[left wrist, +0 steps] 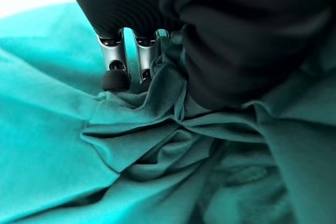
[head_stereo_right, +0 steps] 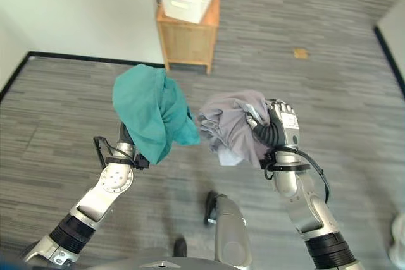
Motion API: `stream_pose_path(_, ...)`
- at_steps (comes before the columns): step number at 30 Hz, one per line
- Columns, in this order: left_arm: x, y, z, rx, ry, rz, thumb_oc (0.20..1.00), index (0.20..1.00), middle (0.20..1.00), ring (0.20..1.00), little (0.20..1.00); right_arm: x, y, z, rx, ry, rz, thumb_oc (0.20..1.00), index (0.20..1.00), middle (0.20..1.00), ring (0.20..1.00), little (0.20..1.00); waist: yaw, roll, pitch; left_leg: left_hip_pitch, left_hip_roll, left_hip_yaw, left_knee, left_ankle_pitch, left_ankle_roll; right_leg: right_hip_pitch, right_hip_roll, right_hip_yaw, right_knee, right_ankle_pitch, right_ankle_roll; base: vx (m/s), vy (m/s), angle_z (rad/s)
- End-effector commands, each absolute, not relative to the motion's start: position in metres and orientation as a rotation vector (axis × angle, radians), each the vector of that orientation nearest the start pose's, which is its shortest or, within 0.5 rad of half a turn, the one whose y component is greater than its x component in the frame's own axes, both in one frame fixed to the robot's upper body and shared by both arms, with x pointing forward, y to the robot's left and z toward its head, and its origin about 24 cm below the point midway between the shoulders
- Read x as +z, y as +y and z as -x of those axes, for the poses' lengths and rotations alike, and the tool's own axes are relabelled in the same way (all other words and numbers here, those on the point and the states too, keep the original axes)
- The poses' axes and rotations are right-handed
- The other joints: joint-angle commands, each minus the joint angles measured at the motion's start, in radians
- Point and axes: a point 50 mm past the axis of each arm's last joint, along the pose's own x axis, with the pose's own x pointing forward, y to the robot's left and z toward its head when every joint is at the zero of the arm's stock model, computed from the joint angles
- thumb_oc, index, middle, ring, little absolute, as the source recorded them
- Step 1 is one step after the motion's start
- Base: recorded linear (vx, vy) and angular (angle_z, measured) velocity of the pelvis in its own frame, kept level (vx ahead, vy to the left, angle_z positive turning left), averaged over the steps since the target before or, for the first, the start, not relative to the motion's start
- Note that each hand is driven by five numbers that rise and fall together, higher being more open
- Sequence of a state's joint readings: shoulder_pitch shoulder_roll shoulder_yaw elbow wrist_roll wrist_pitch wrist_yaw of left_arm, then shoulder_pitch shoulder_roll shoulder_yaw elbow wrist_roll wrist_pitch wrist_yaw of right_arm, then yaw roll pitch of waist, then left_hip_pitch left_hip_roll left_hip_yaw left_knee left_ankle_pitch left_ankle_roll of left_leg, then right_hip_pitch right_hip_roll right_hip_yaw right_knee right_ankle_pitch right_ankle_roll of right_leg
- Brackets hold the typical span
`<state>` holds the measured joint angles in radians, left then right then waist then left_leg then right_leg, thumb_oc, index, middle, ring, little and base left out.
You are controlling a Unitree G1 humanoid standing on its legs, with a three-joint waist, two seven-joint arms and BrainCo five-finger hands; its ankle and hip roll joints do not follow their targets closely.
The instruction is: Pick up bed clothes into laundry basket.
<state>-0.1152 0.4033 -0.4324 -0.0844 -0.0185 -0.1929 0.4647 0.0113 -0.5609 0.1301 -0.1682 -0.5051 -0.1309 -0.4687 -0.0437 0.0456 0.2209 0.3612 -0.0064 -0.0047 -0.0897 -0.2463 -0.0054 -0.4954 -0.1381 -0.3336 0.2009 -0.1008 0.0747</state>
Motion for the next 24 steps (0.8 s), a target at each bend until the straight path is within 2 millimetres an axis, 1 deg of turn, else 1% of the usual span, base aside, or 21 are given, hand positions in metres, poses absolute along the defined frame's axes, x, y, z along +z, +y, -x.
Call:
stream_pose_path(1,0.116,0.123,-0.258,-0.049,-0.511,-0.229,0.2,0.2,0.2,0.2,0.2,0.129,-0.198,-0.244,-0.208,-0.599,0.971,0.2,0.2,0.2,0.2,0.2,0.013,-0.034,-0.029,-0.024,0.049,0.028,0.085,0.081,-0.04,0.294,0.012,0.079,-0.229,0.214,0.092,0.7,-0.29,-0.02)
stream_pose_path(2,0.117,0.122,-0.257,-0.053,-0.514,-0.219,0.2,0.2,0.2,0.2,0.2,0.128,-0.198,-0.243,-0.2,-0.601,0.975,0.2,0.2,0.2,0.2,0.2,0.015,-0.028,-0.032,-0.044,0.068,0.041,0.211,0.127,-0.063,0.333,0.033,0.097,-0.245,0.221,0.075,0.58,-0.365,-0.48)
stream_pose_path(3,0.117,0.123,-0.257,-0.047,-0.507,-0.197,0.2,0.2,0.2,0.2,0.2,0.131,-0.197,-0.242,-0.197,-0.618,0.975,0.2,0.2,0.2,0.2,0.2,0.027,-0.041,-0.02,-0.134,0.081,0.048,0.459,0.203,-0.083,0.386,0.037,0.099,-0.249,0.226,0.05,0.45,-0.446,-0.45)
stream_pose_path(4,0.117,0.123,-0.257,-0.038,-0.504,-0.177,0.2,0.2,0.2,0.2,0.2,0.135,-0.197,-0.241,-0.196,-0.639,0.967,0.2,0.2,0.2,0.2,0.2,0.041,-0.055,0.0,-0.264,0.082,0.028,0.682,0.27,-0.099,0.426,0.045,0.093,-0.255,0.22,0.013,0.25,-0.337,-0.48)
stream_pose_path(5,0.117,0.123,-0.257,-0.038,-0.504,-0.177,0.2,0.2,0.2,0.2,0.2,0.135,-0.197,-0.241,-0.196,-0.639,0.967,0.2,0.2,0.2,0.2,0.2,0.041,-0.055,0.0,-0.264,0.082,0.028,0.682,0.27,-0.099,0.426,0.045,0.093,-0.255,0.22,0.013,0.33,-0.441,-0.41)
stream_pose_path(6,0.119,0.123,-0.257,-0.028,-0.503,-0.151,0.2,0.2,0.2,0.2,0.2,0.144,-0.196,-0.245,-0.203,-0.682,0.969,0.2,0.2,0.2,0.2,0.2,0.076,-0.079,0.038,-0.436,0.069,0.024,0.956,0.276,-0.086,0.513,0.056,0.097,-0.276,0.185,-0.019,0.35,-0.33,-0.31)
stream_pose_path(7,0.119,0.123,-0.257,-0.029,-0.502,-0.138,0.2,0.2,0.2,0.2,0.2,0.146,-0.195,-0.247,-0.2,-0.689,0.969,0.2,0.2,0.2,0.2,0.2,0.084,-0.091,0.046,-0.488,0.066,0.048,0.96,0.266,-0.076,0.535,0.047,0.097,-0.28,0.173,-0.024,0.53,-0.349,-0.05)
stream_pose_path(9,0.119,0.126,-0.256,-0.015,-0.499,-0.118,0.2,0.2,0.2,0.2,0.2,0.151,-0.192,-0.252,-0.19,-0.703,0.969,0.2,0.2,0.2,0.2,0.2,0.115,-0.079,0.045,-0.554,0.085,0.096,0.837,0.223,-0.066,0.585,0.06,0.109,-0.286,0.128,-0.015,0.51,-0.054,-0.46)
stream_pose_path(10,0.118,0.128,-0.255,-0.015,-0.492,-0.115,0.2,0.2,0.2,0.2,0.2,0.154,-0.19,-0.254,-0.179,-0.716,0.972,0.2,0.2,0.2,0.2,0.2,0.13,-0.073,0.033,-0.555,0.077,0.12,0.694,0.2,-0.045,0.603,0.063,0.117,-0.287,0.111,-0.007,0.54,0.026,-1.09)
stream_pose_path(11,0.117,0.129,-0.254,-0.014,-0.49,-0.114,0.2,0.2,0.2,0.2,0.2,0.156,-0.189,-0.256,-0.177,-0.727,0.979,0.2,0.2,0.2,0.2,0.2,0.146,-0.079,0.023,-0.55,0.057,0.147,0.556,0.211,-0.03,0.621,0.058,0.13,-0.288,0.091,0.002,0.78,0.065,-1.1)
stream_pose_path(12,0.115,0.129,-0.253,-0.021,-0.482,-0.126,0.2,0.2,0.2,0.2,0.2,0.161,-0.189,-0.26,-0.189,-0.749,0.995,0.2,0.2,0.2,0.2,0.2,0.162,-0.057,-0.002,-0.562,0.084,0.233,0.275,0.281,-0.036,0.672,0.082,0.118,-0.288,0.042,0.014,0.8,0.053,-0.74)
stream_pose_path(13,0.112,0.129,-0.252,-0.02,-0.472,-0.132,0.2,0.2,0.2,0.2,0.2,0.168,-0.19,-0.263,-0.208,-0.777,1.006,0.2,0.2,0.2,0.2,0.2,0.169,-0.054,-0.008,-0.55,0.088,0.319,0.128,0.345,-0.044,0.713,0.093,0.1,-0.288,0.002,0.015,0.86,0.021,-0.4)
stream_pose_path(14,0.114,0.128,-0.254,-0.026,-0.478,-0.135,0.2,0.2,0.2,0.2,0.2,0.177,-0.194,-0.264,-0.251,-0.805,1.013,0.2,0.2,0.2,0.2,0.2,0.161,-0.052,-0.021,-0.563,0.105,0.396,0.067,0.334,-0.048,0.745,0.11,0.085,-0.288,-0.025,0.016,0.8,-0.001,0.14)
stream_pose_path(15,0.117,0.126,-0.255,-0.047,-0.486,-0.14,0.2,0.2,0.2,0.2,0.2,0.19,-0.199,-0.267,-0.295,-0.841,1.049,0.2,0.2,0.2,0.2,0.2,0.157,-0.052,-0.04,-0.541,0.095,0.454,0.013,0.338,-0.023,0.777,0.118,0.061,-0.258,-0.054,0.027,0.56,0.006,0.43)
stream_pose_path(18,0.115,0.128,-0.255,-0.04,-0.472,-0.152,0.2,0.2,0.2,0.2,0.2,0.195,-0.195,-0.267,-0.303,-0.87,1.04,0.2,0.2,0.2,0.2,0.2,0.169,-0.053,-0.052,-0.522,0.077,0.452,0.009,0.346,-0.005,0.783,0.115,0.043,-0.186,-0.061,0.036,0.48,0.051,0.57)
stream_pose_path(19,0.114,0.132,-0.253,-0.039,-0.469,-0.165,0.2,0.2,0.2,0.2,0.2,0.2,-0.196,-0.266,-0.34,-0.892,1.029,0.2,0.2,0.2,0.2,0.2,0.199,-0.082,-0.075,-0.475,0.022,0.43,0.009,0.325,0.043,0.756,0.075,0.037,0.027,0.003,0.12,0.55,0.09,0.48)
stream_pose_path(20,0.112,0.132,-0.252,-0.037,-0.461,-0.166,0.2,0.2,0.2,0.2,0.2,0.203,-0.195,-0.263,-0.342,-0.905,1.029,0.2,0.2,0.2,0.2,0.2,0.19,-0.081,-0.071,-0.452,0.027,0.449,0.007,0.336,0.061,0.714,0.06,0.028,0.131,0.084,0.151,0.71,0.103,0.11)
stream_pose_path(21,0.111,0.135,-0.251,-0.02,-0.453,-0.171,0.2,0.2,0.2,0.2,0.2,0.209,-0.194,-0.261,-0.359,-0.933,1.028,0.2,0.2,0.2,0.2,0.2,0.175,-0.078,-0.064,-0.42,0.025,0.438,0.004,0.324,0.073,0.649,0.04,0.037,0.273,0.173,0.184,0.37,0.034,0.15)
stream_pose_path(22,0.112,0.136,-0.252,-0.006,-0.458,-0.181,0.2,0.2,0.2,0.2,0.2,0.213,-0.193,-0.259,-0.371,-0.949,1.021,0.2,0.2,0.2,0.2,0.2,0.157,-0.07,-0.062,-0.396,0.03,0.419,0.002,0.314,0.083,0.579,0.024,0.052,0.393,0.19,0.186,0.4,0.021,0.59)
stream_pose_path(23,0.113,0.139,-0.252,0.006,-0.465,-0.198,0.2,0.2,0.2,0.2,0.2,0.218,-0.194,-0.256,-0.39,-0.974,1.018,0.2,0.2,0.2,0.2,0.2,0.143,-0.06,-0.059,-0.366,0.039,0.4,0.002,0.297,0.083,0.534,0.012,0.057,0.454,0.197,0.184,0.38,-0.014,0.72)
stream_pose_path(24,0.113,0.141,-0.252,0.018,-0.469,-0.21,0.2,0.2,0.2,0.2,0.2,0.22,-0.197,-0.253,-0.409,-0.988,1.02,0.2,0.2,0.2,0.2,0.2,0.125,-0.055,-0.059,-0.344,0.04,0.375,0.002,0.28,0.082,0.496,-0.007,0.066,0.468,0.175,0.176,0.39,-0.045,0.43)
